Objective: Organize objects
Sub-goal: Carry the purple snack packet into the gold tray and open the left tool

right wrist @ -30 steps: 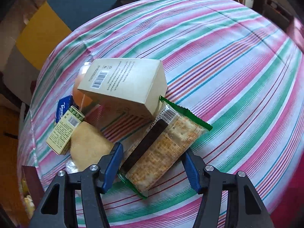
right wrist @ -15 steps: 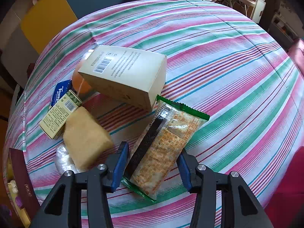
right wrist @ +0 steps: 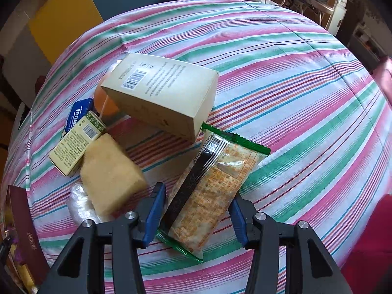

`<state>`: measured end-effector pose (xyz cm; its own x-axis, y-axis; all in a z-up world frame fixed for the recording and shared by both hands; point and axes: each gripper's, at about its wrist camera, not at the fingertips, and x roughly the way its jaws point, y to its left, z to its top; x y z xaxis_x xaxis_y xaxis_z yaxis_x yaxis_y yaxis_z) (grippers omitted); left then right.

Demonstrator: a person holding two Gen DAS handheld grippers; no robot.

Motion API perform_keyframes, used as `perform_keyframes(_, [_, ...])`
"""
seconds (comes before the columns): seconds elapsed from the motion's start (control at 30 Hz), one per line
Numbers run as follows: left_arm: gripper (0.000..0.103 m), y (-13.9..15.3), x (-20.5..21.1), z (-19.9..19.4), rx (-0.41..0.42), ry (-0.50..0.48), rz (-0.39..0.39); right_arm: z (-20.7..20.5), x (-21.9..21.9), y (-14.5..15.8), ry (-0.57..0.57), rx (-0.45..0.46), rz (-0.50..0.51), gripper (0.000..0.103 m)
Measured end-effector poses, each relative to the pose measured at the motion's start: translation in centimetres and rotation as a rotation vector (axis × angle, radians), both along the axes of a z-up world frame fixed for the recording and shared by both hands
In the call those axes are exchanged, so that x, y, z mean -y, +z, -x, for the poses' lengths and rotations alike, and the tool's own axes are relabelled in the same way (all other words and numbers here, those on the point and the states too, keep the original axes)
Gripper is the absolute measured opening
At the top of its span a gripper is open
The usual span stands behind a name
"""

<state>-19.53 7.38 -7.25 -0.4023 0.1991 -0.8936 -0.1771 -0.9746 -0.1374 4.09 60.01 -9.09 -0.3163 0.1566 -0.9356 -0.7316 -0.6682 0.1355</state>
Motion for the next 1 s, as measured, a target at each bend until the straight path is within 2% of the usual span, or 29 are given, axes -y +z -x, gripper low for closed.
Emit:
perform_keyframes(0.17, [0.032,-0.7,0.4,1.6,-0.004,0.023,0.013,0.1,-0.1,-0.1,0.008,0.008,-0.006,0.052])
perform_keyframes(0.27, [0.038,-0.6,0.5,2.1,0.004,0.022,0.015,0.1,-0.1,-0.1,0.01,0.01,-0.008,0.052])
perform_keyframes(0.43, [0.042,0.5,1.0,1.4,-0.014,0.012,0.0,0.2,-0.1,0.0,0.022,0.022,-0.025,0.052])
perform_keyframes(0.6, [0.042,2.8,1.7,-1.3,-0.068,0.013,-0.002,0.2,0.0,0.1,0.04,0.037,-0.05,0.051])
perform_keyframes(0.8, [0.042,5.0,2.0,-6.8,-0.115,-0.027,-0.07,-0.1,0.2,0.4,0.05,0.05,-0.055,0.049])
perform_keyframes(1.0, [0.042,5.9,1.7,-10.9,-0.125,-0.081,-0.119,-1.9,1.0,1.3,0.058,0.013,0.021,0.044])
